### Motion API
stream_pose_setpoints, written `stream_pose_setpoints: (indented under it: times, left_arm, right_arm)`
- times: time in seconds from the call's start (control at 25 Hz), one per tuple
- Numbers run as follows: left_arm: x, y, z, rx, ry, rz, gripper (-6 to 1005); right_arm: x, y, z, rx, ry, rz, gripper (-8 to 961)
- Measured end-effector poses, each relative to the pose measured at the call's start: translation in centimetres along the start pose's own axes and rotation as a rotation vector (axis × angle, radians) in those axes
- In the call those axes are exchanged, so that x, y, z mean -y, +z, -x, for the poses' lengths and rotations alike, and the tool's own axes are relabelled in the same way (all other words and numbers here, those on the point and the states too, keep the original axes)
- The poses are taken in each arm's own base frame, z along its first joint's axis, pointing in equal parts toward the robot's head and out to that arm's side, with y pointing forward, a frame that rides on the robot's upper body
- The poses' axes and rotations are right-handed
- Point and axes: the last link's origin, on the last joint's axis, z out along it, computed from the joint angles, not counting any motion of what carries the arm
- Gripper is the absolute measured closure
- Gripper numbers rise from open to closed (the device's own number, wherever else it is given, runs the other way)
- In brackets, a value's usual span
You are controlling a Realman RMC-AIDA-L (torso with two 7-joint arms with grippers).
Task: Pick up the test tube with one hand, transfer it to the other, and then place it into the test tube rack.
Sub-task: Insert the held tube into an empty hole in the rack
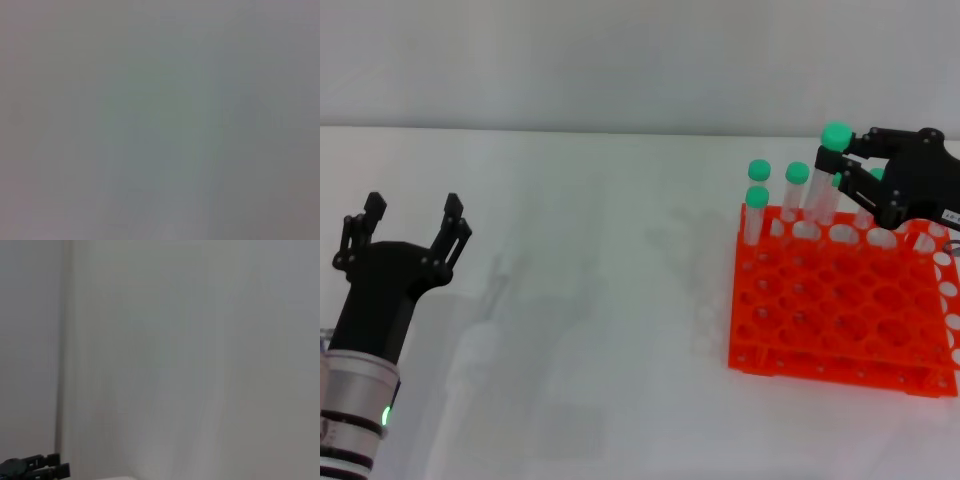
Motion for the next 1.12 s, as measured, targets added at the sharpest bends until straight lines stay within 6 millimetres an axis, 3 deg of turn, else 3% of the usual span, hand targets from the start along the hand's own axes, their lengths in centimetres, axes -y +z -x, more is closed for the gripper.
stream_pose_setpoints:
  times: [0.52, 1.12]
  left_arm:
    - [-0.4, 0.7, 0.3, 0.024, -0.003, 0.016, 119]
    - [-0.8, 1.0, 0.1, 0.018, -0.002, 0.03, 120]
  right_arm:
    - [-0.8, 2.5, -2.4, -0.077, -0.011, -0.017, 745]
    - [-0.6, 2.9, -3.1, -0.097, -0.022, -0.054, 744]
